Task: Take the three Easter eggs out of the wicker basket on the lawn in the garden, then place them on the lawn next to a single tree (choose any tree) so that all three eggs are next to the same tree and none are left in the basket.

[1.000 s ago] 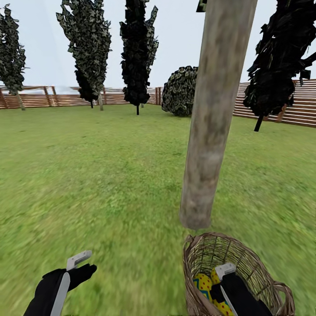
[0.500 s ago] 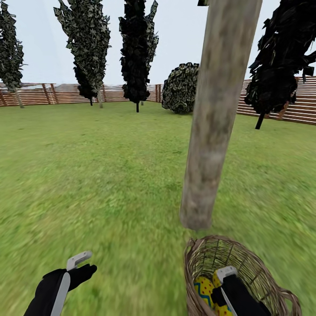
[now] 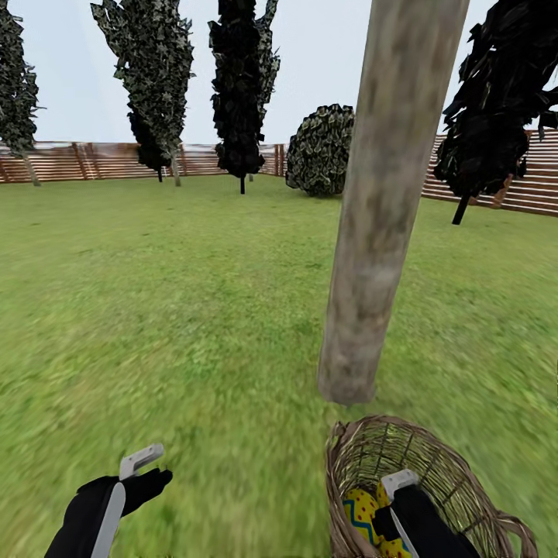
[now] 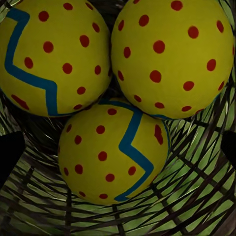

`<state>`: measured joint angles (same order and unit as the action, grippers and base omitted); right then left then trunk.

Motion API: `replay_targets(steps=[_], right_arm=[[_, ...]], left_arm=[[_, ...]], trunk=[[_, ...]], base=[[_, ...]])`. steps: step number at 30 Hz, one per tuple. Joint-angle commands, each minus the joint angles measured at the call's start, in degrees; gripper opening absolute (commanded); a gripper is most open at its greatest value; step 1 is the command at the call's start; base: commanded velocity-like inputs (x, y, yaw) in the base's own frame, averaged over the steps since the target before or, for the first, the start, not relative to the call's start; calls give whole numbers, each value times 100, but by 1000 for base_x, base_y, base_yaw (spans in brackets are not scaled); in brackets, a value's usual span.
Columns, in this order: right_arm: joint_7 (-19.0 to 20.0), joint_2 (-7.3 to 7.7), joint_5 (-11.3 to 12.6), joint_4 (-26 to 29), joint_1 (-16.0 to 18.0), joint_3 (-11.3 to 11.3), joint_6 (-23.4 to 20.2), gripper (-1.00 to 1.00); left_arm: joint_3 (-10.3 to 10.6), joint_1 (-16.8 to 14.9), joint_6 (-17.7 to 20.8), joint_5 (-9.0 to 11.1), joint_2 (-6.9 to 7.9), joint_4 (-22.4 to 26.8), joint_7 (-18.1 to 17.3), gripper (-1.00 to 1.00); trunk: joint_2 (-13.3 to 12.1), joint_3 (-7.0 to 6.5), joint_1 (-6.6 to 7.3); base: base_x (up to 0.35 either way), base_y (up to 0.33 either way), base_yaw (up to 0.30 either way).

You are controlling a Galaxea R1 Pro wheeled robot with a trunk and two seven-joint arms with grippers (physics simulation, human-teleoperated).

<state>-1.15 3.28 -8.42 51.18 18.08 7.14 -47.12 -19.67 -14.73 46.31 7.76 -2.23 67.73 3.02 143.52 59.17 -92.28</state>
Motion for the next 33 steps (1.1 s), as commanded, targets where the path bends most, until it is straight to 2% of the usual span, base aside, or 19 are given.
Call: replay_targets(steps=[1, 33], right_arm=[[-12, 6, -12, 6, 3, 23, -31, 100], [-7, 6, -11, 119, 3, 16, 1, 100]], left_arm=[[-12, -4, 27, 59, -5, -8, 32, 100], [-19, -4, 19, 78, -5, -32, 32, 100]], trunk=[[4, 28, -1], [47, 737, -84]], base=[[0, 0, 0], [0, 0, 0]])
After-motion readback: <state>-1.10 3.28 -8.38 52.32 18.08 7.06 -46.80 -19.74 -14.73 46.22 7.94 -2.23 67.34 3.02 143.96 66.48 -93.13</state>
